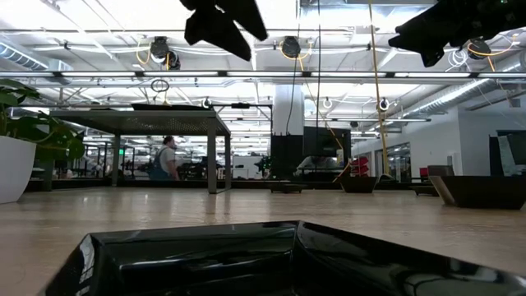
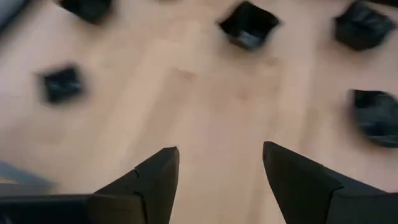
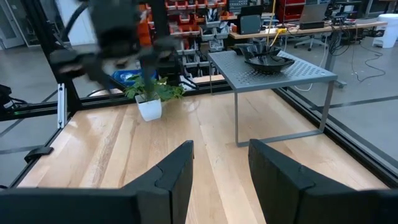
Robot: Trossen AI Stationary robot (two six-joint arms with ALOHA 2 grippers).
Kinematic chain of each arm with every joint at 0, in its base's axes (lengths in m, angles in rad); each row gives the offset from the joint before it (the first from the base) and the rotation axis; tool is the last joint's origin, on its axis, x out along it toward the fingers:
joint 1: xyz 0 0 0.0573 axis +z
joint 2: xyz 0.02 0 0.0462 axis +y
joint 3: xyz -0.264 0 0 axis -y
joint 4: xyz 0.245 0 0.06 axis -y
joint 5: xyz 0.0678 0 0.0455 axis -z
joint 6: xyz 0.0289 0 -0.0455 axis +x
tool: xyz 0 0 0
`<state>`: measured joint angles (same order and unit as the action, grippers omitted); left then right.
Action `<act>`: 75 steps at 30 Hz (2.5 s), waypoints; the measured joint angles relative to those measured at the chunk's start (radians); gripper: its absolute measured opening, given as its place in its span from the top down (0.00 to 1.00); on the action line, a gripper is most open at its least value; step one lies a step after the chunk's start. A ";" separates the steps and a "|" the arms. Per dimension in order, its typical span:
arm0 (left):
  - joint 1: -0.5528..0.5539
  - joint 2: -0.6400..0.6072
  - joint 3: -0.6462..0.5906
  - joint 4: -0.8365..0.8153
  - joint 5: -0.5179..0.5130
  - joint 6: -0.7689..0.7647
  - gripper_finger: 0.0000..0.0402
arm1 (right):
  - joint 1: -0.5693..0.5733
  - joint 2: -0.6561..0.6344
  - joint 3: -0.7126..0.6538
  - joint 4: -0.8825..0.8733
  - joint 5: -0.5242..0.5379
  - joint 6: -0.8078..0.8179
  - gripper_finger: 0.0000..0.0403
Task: Pick & Place Mini shaped plates
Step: Stack the square plate on top of the square plate on the shelf
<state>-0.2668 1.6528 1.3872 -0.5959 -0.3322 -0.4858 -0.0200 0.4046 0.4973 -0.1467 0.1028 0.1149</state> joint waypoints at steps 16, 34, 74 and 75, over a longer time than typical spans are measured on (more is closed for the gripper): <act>-0.236 0.341 0.000 0.300 0.140 -0.216 0.41 | 0.000 0.000 0.000 0.001 0.000 0.000 0.65; -0.372 0.407 -0.001 0.361 0.098 -0.261 0.41 | 0.000 0.000 0.000 0.000 0.000 0.000 0.65; -0.303 0.446 -0.002 0.560 0.153 -0.216 0.99 | 0.000 0.000 0.000 0.000 0.000 0.000 0.65; -0.290 0.434 -0.002 0.562 0.153 -0.215 0.98 | 0.000 0.000 0.000 0.000 0.000 0.000 0.65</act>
<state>-0.5565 2.0865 1.3857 -0.0336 -0.1796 -0.7009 -0.0200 0.4042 0.4973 -0.1467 0.1028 0.1148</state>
